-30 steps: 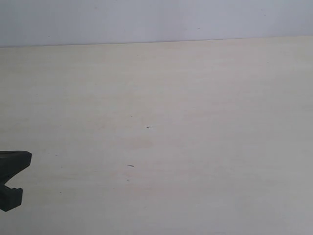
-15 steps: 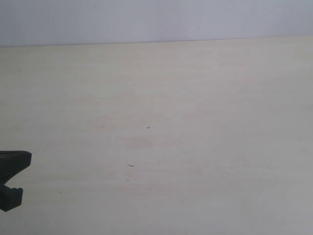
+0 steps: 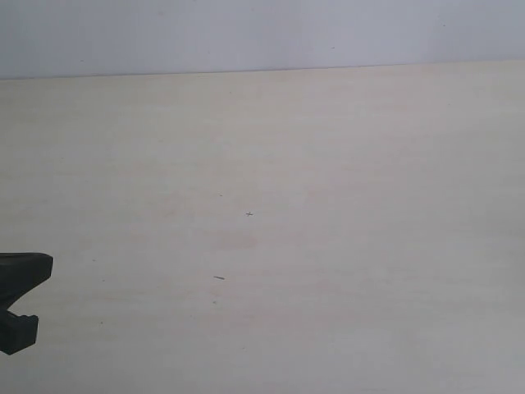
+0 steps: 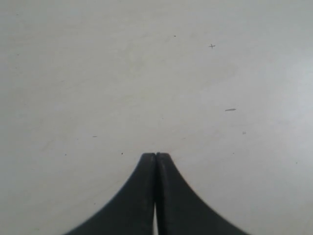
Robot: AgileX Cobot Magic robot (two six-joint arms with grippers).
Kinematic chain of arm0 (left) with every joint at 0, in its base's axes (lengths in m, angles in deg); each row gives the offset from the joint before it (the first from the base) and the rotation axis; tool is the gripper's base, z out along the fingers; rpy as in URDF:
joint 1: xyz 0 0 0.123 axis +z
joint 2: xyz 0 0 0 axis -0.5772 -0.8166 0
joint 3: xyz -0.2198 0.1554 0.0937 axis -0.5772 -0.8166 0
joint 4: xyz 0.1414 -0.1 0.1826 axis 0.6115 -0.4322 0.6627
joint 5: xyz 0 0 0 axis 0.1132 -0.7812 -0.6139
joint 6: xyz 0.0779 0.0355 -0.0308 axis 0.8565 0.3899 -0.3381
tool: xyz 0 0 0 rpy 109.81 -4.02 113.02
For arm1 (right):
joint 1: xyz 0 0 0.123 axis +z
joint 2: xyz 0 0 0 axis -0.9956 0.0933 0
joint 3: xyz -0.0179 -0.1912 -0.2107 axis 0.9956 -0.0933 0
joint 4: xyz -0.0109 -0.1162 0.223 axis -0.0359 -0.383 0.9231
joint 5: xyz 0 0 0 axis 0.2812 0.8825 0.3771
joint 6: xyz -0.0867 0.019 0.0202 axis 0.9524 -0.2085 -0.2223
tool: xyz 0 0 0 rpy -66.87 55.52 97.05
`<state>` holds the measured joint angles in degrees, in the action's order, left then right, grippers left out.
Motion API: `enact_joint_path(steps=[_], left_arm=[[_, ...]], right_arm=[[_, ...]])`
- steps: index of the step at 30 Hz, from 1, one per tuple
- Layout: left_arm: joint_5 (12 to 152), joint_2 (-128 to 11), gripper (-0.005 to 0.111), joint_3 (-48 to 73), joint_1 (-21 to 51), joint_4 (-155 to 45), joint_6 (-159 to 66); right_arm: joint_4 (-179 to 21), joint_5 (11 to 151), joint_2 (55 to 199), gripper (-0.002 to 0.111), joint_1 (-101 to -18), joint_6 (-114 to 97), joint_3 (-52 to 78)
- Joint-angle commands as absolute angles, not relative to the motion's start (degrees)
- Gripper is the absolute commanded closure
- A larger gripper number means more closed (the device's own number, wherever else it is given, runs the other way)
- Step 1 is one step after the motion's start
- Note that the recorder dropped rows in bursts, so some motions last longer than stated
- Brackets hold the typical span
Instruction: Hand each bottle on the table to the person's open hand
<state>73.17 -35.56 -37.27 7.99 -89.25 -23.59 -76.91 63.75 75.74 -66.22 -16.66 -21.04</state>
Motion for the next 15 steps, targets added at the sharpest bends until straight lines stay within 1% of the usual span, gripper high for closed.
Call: enact_joint_path(steps=[1, 5, 12, 15], left_arm=[[73.35, -35.22, 0.107, -37.28, 8.14, -89.11, -23.57], [73.35, -35.22, 0.107, -37.28, 8.14, -89.11, -23.57], [73.35, -35.22, 0.107, -37.28, 8.14, -89.11, -23.57], [73.35, -35.22, 0.107, -37.28, 8.14, -89.11, -23.57]], right_arm=[[-77.65, 66.32, 70.19, 0.108, -69.38, -13.34, -25.90], [-77.65, 66.32, 64.43, 0.108, -71.51, -11.97, -30.05], [-77.65, 66.86, 56.19, 0.108, -71.76, -11.97, -37.92], [-77.65, 67.65, 55.44, 0.108, -71.76, -11.97, -41.07]])
